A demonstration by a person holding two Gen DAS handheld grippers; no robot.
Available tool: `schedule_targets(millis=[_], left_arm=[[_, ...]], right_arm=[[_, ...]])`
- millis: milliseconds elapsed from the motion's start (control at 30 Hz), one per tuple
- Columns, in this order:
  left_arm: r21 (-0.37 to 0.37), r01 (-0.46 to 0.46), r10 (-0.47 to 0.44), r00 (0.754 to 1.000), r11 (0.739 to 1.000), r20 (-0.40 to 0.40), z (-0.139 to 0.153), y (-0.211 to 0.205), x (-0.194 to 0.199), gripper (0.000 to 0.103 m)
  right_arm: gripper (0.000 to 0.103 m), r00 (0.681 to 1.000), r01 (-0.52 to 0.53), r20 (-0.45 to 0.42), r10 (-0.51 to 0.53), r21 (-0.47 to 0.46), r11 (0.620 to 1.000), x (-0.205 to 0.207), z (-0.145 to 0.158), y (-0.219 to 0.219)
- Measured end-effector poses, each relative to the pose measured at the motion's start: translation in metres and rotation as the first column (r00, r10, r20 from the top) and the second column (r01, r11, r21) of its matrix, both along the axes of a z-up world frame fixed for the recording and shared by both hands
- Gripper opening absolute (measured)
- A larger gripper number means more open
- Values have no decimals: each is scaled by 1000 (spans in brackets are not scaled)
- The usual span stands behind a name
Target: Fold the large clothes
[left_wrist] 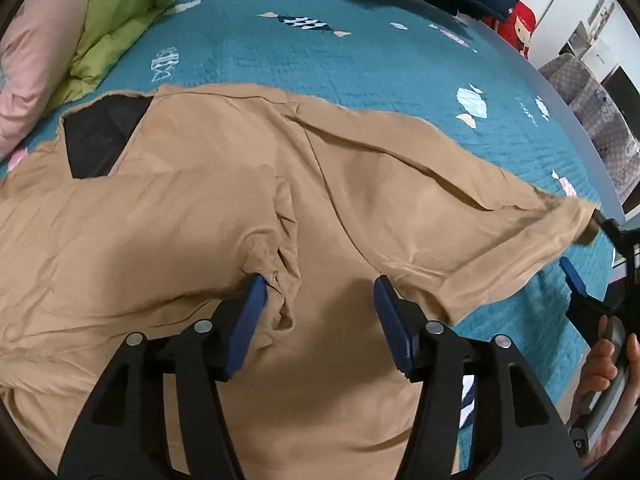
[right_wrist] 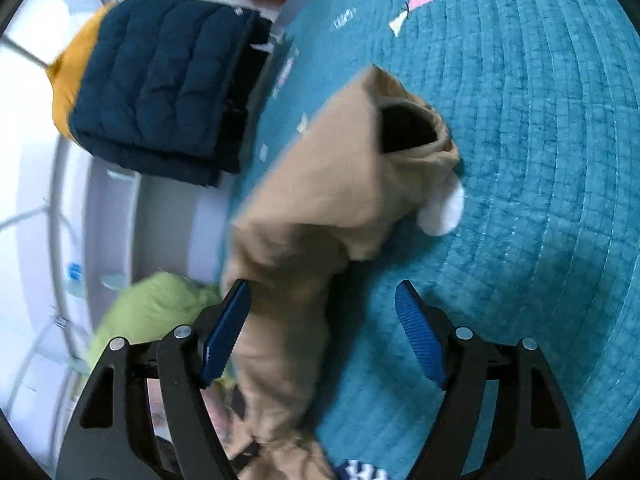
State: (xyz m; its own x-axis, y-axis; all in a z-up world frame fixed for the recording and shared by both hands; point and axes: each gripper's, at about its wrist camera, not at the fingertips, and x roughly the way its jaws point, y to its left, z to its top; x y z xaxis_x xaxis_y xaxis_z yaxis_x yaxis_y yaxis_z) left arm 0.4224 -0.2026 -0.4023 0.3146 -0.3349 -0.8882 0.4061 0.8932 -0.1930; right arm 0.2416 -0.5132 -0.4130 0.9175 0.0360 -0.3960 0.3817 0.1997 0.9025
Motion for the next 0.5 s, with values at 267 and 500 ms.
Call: schedule_targets(millis=[267,500], left_arm=[[10,63,-60,985,998,-163,-23,-24,1,60],[-67,84,-91,992,994,-93,5,-18,-7,61]], right_arm=[[83,995,-49,-92,41,-80,996,24,0,2],[27,997,-45,-76,33,-156,987,29,-1,1]])
